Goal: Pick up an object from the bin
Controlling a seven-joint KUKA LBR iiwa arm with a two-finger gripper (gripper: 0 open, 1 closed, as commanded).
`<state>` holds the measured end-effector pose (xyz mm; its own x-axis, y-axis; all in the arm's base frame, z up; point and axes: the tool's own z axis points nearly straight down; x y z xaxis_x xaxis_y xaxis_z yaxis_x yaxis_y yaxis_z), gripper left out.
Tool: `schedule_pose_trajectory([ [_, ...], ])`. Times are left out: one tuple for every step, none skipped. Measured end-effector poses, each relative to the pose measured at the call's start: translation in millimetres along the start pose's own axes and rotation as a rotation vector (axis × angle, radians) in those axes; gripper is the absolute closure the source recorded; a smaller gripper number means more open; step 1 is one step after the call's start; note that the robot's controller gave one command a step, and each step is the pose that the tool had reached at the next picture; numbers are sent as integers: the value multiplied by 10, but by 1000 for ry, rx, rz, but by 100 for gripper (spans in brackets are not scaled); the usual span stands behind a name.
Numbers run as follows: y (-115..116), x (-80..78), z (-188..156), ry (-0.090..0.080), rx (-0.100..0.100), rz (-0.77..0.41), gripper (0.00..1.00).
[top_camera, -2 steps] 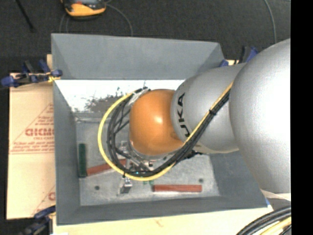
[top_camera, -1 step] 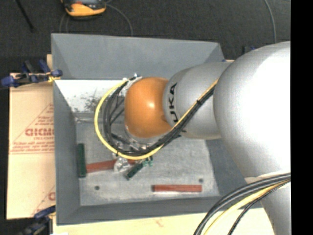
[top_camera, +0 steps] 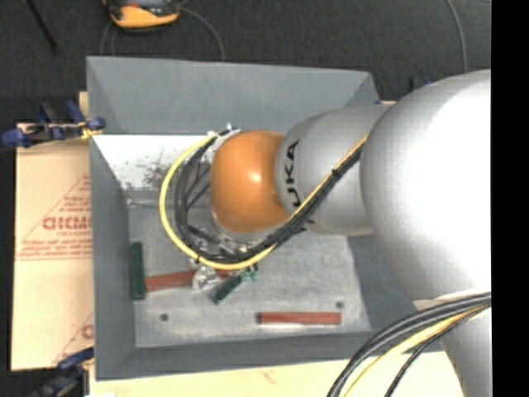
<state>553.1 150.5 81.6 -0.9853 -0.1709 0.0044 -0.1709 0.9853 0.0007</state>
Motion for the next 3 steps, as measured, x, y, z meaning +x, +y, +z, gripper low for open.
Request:
schedule_pose_trajectory([
  [29, -379, -1127, -8, 0, -25, 100],
  [33, -378, -1126, -8, -1, -25, 100],
  [-552, -336, -2136, -11, 4, -373, 100],
])
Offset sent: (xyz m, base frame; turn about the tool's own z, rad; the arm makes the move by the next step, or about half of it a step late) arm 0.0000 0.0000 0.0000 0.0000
